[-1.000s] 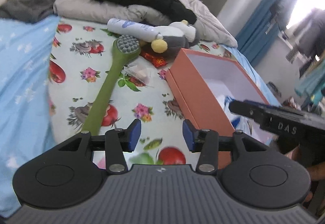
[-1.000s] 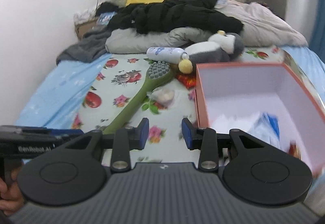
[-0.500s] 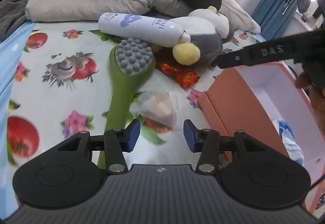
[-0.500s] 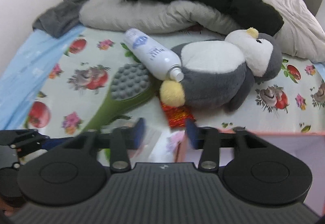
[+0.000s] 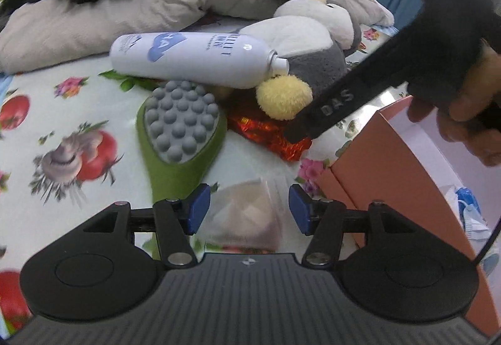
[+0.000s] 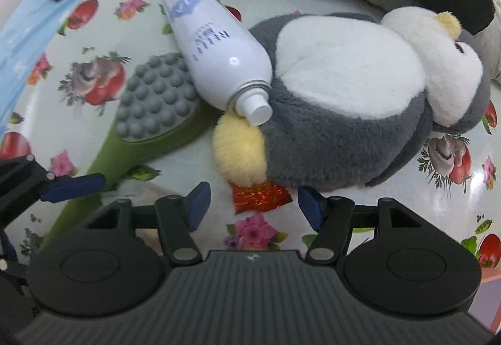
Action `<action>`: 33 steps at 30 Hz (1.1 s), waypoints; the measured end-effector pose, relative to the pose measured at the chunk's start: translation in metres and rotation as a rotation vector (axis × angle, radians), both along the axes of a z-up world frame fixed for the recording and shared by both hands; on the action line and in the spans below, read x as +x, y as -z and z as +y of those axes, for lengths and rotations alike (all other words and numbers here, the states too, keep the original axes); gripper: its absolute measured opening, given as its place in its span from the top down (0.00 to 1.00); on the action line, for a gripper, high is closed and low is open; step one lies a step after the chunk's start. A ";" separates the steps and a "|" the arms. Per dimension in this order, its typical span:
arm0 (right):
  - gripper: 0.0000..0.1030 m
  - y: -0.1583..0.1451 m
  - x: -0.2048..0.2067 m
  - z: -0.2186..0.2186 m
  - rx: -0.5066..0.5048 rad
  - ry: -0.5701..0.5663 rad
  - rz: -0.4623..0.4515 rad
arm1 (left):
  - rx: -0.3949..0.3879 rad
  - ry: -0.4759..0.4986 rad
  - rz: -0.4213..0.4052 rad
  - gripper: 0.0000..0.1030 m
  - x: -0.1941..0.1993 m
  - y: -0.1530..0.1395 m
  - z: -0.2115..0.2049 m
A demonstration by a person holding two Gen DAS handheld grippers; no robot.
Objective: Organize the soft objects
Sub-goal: 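Grasp the clear packet with left tool while right tool grasps red tea packet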
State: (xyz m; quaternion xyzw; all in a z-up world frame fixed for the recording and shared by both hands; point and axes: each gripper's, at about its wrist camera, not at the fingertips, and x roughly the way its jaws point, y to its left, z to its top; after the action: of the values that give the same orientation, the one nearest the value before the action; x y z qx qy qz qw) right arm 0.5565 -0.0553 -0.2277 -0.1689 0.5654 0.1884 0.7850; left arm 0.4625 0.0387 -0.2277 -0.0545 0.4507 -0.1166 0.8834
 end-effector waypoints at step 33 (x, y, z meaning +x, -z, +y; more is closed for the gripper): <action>0.46 0.056 0.052 0.035 -0.193 -0.063 0.249 | 0.131 0.149 0.125 0.54 0.020 0.050 -0.017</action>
State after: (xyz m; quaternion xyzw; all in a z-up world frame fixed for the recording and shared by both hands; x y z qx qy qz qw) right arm 0.6090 -0.0203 -0.2842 -0.2366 0.6683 0.1769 0.6827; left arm 0.4830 0.0216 -0.2774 0.0298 0.5143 -0.1489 0.8441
